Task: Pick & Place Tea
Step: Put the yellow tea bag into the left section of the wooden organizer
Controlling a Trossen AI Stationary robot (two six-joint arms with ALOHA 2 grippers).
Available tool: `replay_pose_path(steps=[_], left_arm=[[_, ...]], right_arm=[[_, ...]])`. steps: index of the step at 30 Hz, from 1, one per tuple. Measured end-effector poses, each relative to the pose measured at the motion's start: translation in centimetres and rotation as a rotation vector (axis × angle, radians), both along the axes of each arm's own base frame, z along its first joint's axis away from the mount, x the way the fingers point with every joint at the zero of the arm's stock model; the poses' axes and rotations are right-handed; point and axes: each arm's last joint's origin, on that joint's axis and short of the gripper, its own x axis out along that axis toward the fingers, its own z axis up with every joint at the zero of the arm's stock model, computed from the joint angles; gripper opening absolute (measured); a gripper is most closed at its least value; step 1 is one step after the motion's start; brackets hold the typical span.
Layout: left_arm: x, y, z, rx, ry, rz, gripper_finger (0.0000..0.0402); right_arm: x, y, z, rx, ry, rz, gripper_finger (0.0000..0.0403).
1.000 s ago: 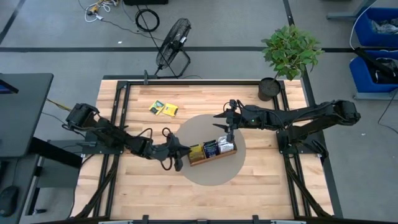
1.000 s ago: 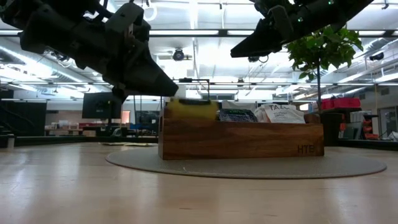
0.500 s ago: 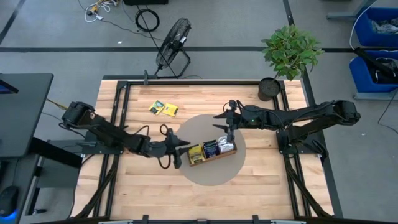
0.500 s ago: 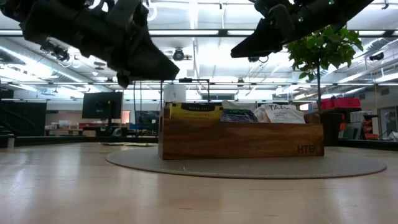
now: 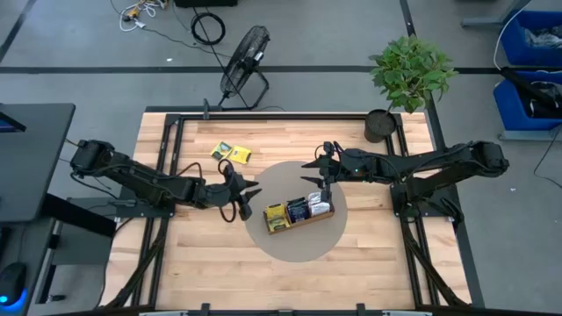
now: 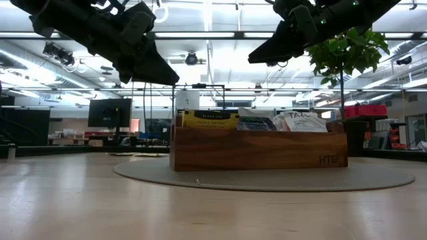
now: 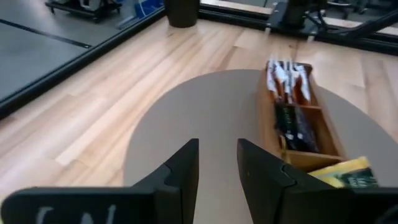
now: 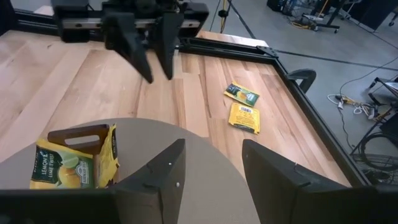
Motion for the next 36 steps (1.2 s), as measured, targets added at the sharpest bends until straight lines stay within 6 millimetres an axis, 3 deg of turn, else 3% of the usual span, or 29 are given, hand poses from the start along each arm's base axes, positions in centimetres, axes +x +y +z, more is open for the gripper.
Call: replay_pose_path(steps=[5,18,23,31,36], left_arm=[[-0.4,1.2,0.3,0.05,0.043,0.029,0.0113],[-1.4,6.2,-1.8,0.055,0.308,0.202,0.0113],[-1.5,7.3,-2.0,0.06,0.346,0.17,0.0113],[-1.2,9.3,-3.9,0.061,0.46,0.153,0.0113],[-1.0,10.2,-5.2,0.06,0.526,0.14,0.0146]], right_arm=[[0.0,0.0,0.0,0.0,0.0,0.0,0.0169],[0.0,0.0,0.0,0.003,0.002,-0.002,0.0168],[0.0,0.0,0.0,0.007,0.005,-0.003,0.0168],[0.0,0.0,-0.1,0.008,0.005,-0.004,0.0168],[0.0,0.0,-0.1,0.014,0.004,-0.006,0.0168]])
